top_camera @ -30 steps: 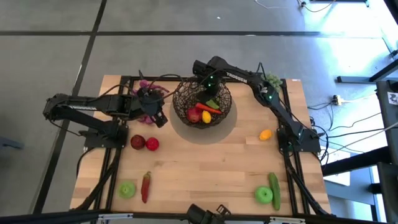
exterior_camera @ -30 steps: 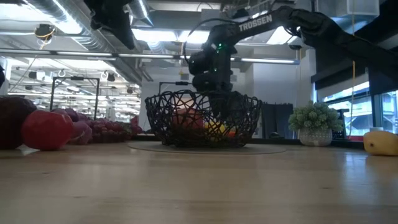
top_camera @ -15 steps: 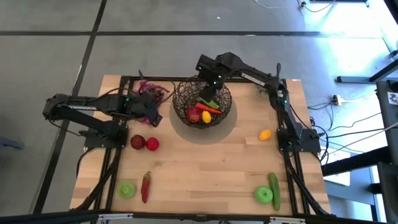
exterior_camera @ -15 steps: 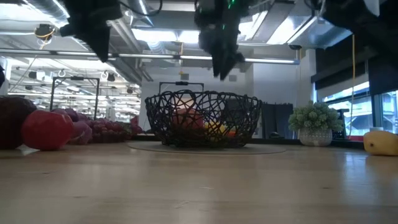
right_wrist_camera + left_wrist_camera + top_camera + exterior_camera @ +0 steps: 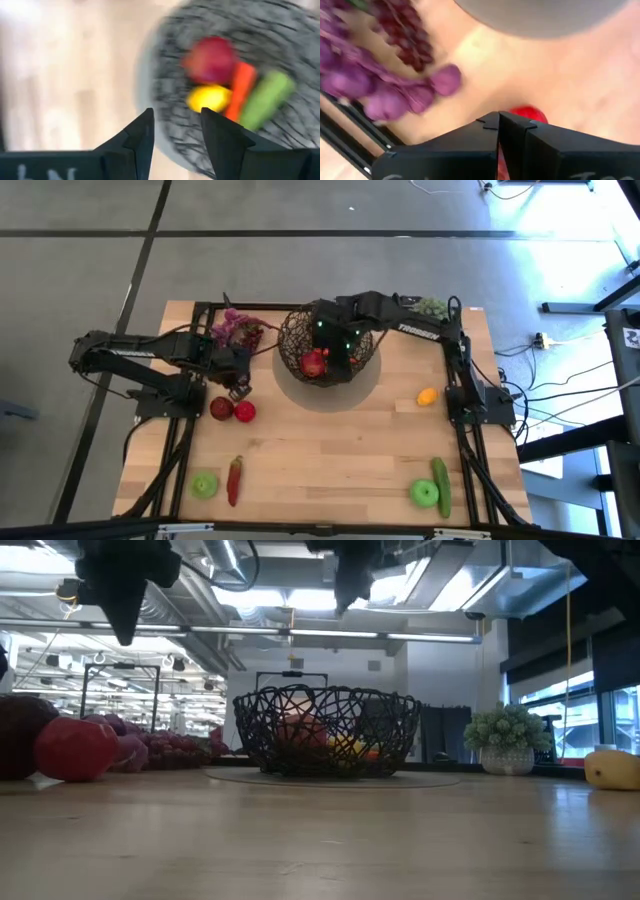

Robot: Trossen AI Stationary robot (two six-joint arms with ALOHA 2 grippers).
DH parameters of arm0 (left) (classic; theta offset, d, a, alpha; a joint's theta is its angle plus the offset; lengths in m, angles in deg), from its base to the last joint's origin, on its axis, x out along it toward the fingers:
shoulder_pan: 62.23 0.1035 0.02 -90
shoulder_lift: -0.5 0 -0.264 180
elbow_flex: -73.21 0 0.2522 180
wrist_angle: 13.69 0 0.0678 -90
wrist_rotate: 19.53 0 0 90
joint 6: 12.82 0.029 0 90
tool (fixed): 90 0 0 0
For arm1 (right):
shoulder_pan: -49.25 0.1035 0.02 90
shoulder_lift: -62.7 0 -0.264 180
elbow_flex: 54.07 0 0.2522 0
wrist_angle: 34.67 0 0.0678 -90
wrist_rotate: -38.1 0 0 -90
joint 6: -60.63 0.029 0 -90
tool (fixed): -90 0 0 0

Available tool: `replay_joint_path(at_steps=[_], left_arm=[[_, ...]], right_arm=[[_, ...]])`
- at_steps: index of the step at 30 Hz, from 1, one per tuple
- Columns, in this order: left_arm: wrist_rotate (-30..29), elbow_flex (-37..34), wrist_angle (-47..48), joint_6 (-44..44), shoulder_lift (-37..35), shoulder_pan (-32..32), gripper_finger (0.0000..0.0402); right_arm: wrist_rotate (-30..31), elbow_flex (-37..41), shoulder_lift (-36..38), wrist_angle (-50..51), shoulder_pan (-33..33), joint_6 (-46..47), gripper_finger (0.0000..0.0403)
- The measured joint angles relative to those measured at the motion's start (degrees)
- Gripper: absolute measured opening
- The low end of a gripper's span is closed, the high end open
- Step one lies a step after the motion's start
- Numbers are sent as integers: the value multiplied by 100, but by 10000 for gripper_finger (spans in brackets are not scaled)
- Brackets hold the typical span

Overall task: Build produce basket
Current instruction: Put the tomato into the wire basket

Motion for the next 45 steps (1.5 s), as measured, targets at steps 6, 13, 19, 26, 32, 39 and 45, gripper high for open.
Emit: replay_joint_path(at_steps=[6, 13, 19, 26, 32, 39, 45], left_arm=[[547, 0, 39, 981, 0, -132, 0], [722, 0, 256, 1685, 0, -354, 0], [867, 0, 251, 1875, 0, -521, 0], [954, 0, 246, 1896, 0, -734, 0], [1235, 0, 242, 1987, 0, -935, 0], [1315, 0, 215, 1978, 0, -1110, 0], [1315, 0, 196, 1830, 0, -1140, 0]], right_arm=[[-1268, 31, 4, -204, 422, -827, 155], [-1478, 31, 2, -374, 713, -940, 155], [-1437, 31, 2, -590, 794, -806, 155], [-1437, 31, 2, -880, 806, -807, 155], [-670, 31, 2, -1080, 819, -809, 155], [-239, 31, 0, -1088, 826, -807, 155], [-239, 31, 0, -1227, 827, -807, 155]])
